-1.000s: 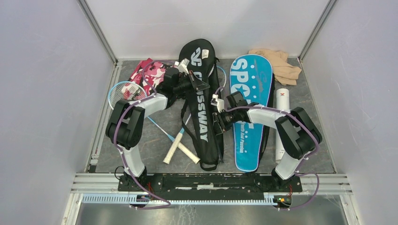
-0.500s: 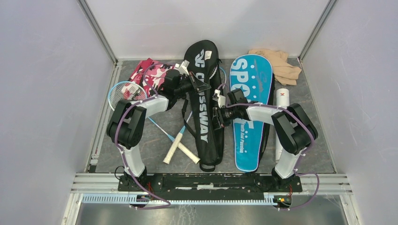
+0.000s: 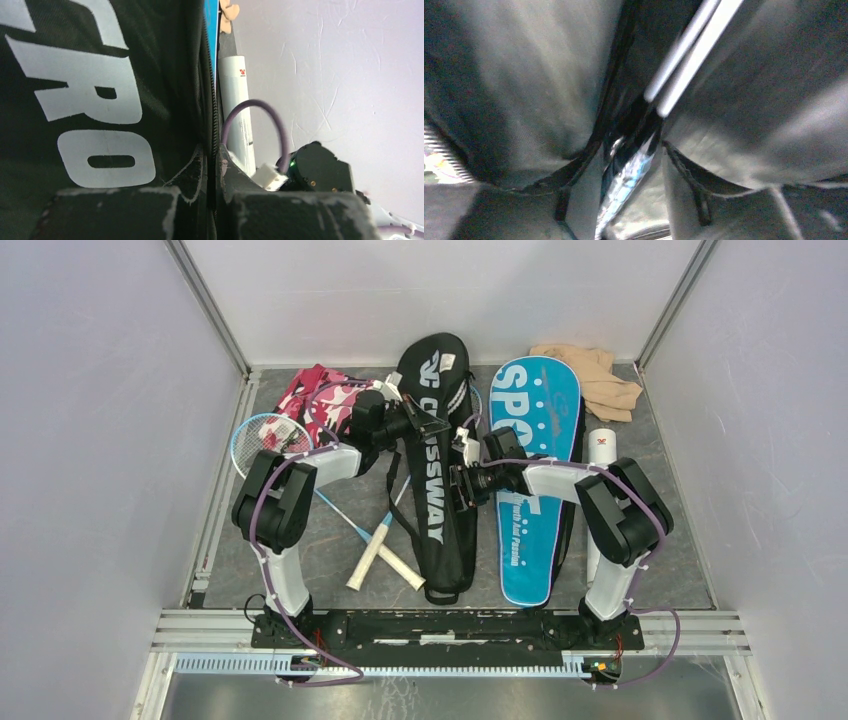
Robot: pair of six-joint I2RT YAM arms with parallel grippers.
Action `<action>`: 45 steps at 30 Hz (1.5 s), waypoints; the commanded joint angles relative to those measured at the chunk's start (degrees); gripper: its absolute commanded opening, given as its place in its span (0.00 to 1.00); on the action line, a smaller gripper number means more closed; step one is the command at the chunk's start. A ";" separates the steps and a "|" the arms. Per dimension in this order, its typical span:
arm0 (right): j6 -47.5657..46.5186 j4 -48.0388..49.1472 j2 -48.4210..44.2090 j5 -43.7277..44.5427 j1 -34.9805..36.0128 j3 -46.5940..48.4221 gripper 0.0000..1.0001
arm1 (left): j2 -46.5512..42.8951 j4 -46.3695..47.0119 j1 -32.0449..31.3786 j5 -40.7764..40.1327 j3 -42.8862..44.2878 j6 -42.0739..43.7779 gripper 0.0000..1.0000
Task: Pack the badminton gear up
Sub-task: Place the racket in the racket bag.
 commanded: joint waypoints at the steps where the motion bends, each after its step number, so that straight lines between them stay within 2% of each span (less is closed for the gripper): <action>1: -8.57 1.16 -3.99 4.48 -1.52 4.05 0.60 | -0.33 1.86 0.08 5.12 2.27 -1.07 0.02; 5: -14.54 -3.91 -7.70 5.80 -3.91 3.93 0.77 | -0.70 1.05 1.46 5.50 4.23 1.48 0.02; 7: -17.08 -5.96 -9.88 5.78 -5.25 3.96 0.80 | -0.72 0.52 1.99 6.19 5.76 2.91 0.02; 10: -19.80 -7.79 -12.95 6.92 -7.38 3.90 0.81 | -0.82 -0.43 2.19 7.20 7.40 4.25 0.02; 14: -23.24 -8.70 -14.95 14.09 -9.76 5.74 0.81 | -1.32 -0.70 2.22 8.06 7.93 4.93 0.02; 25: -23.24 -6.56 -7.55 19.63 -12.36 11.75 0.82 | -3.53 2.03 2.23 9.20 7.11 1.93 0.02; 29: -22.09 -4.95 -4.69 18.02 -13.01 12.57 0.81 | -4.17 3.32 2.16 9.76 6.54 0.64 0.02; 33: -20.39 -1.54 -2.08 14.85 -13.17 12.35 0.70 | -4.87 5.41 2.16 9.76 5.23 -1.44 0.02; 38: -17.47 0.77 0.61 11.85 -13.30 12.78 0.50 | -5.40 8.86 2.06 9.18 2.91 -3.88 0.02; 43: -17.67 -1.27 -0.58 8.97 -13.59 15.80 0.07 | -6.21 9.03 2.14 8.56 1.91 -4.29 0.02; 44: -18.74 -2.98 -1.39 8.77 -13.75 17.28 0.01 | -6.65 8.45 2.13 8.46 1.98 -3.91 0.02; 45: -19.72 -5.17 -1.94 8.76 -13.68 19.10 0.00 | -6.97 7.67 2.08 8.26 2.18 -3.24 0.02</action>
